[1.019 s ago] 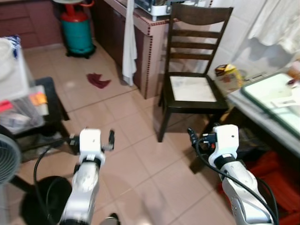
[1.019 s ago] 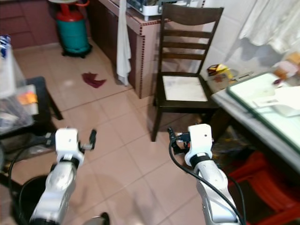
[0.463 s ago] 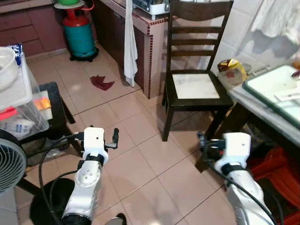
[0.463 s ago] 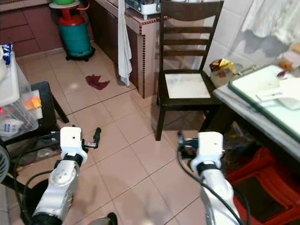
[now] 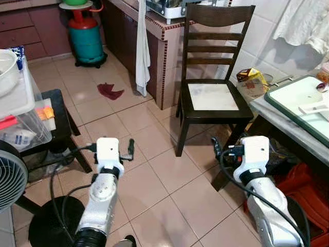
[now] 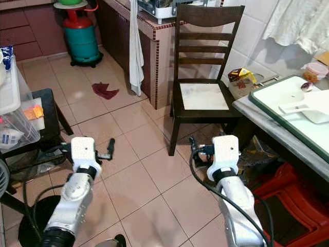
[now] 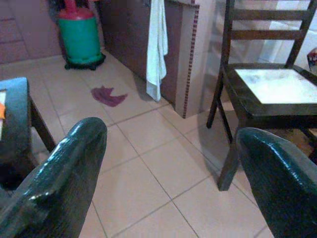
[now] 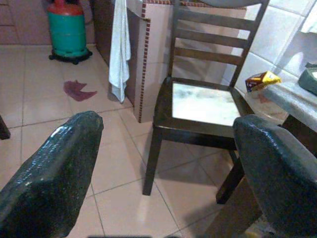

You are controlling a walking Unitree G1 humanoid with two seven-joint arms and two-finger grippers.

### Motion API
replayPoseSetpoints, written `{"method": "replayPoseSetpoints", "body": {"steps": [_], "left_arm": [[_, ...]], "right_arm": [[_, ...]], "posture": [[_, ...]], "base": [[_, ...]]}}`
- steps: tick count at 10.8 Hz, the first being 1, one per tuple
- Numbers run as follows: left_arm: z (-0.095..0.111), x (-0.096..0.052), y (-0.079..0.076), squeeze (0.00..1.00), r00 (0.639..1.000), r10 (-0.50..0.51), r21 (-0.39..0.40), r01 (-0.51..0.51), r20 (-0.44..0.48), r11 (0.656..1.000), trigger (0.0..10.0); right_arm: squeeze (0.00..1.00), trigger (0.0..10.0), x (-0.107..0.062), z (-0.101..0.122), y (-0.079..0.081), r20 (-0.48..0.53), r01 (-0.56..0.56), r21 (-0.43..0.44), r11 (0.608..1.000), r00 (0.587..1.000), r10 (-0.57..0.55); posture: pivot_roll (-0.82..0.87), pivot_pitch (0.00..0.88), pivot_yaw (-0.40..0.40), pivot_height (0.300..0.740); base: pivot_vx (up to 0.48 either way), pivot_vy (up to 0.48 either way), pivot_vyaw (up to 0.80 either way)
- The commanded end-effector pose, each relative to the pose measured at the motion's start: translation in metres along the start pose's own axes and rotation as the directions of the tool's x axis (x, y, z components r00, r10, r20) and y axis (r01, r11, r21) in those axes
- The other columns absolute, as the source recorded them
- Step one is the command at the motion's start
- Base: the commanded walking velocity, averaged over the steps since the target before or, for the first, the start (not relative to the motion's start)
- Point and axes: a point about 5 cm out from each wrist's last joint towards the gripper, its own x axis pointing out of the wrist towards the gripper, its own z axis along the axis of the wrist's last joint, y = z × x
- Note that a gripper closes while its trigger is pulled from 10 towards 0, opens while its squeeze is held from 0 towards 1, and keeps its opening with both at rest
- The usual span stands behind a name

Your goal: Setting the table

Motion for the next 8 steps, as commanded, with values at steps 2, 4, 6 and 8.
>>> {"method": "replayPoseSetpoints", "body": {"steps": [2, 4, 6, 8], "left_arm": [[0.0024, 0.0044, -0.0029, 0.00, 0.999, -0.039, 0.026, 0.039, 0.007, 0.999, 10.0], [0.0017, 0.0032, -0.0029, 0.00, 0.999, -0.039, 0.028, 0.039, 0.008, 0.999, 10.0], [-0.0010, 0.0007, -0.0006, 0.00, 0.999, -0.054, 0.037, 0.054, 0.001, 0.998, 10.0], [0.0006, 0.0033, 0.0006, 0.00, 0.998, -0.064, 0.040, 0.064, 0.001, 0.997, 10.0]], "right_arm": [[0.00, 10.0, -0.0014, -0.0021, 0.0024, -0.004, 0.005, -0.003, 1.000, 1.000, -0.005], [0.00, 10.0, -0.0034, -0.0044, 0.0004, -0.011, 0.015, -0.001, 1.000, 1.000, -0.015], [0.00, 10.0, -0.0046, -0.0055, 0.0011, -0.010, 0.032, 0.010, 0.999, 0.999, -0.032], [0.00, 10.0, -0.0080, -0.0095, 0.0007, -0.036, 0.068, 0.041, 0.997, 0.997, -0.067]], "posture": [[-0.09, 0.079, -0.029, 0.740], [-0.09, 0.084, -0.024, 0.740], [-0.09, 0.086, -0.016, 0.740], [-0.10, 0.087, 0.000, 0.740]], "base": [[0.000, 0.000, 0.00], [0.000, 0.000, 0.00], [0.000, 0.000, 0.00], [0.000, 0.000, 0.00]]}}
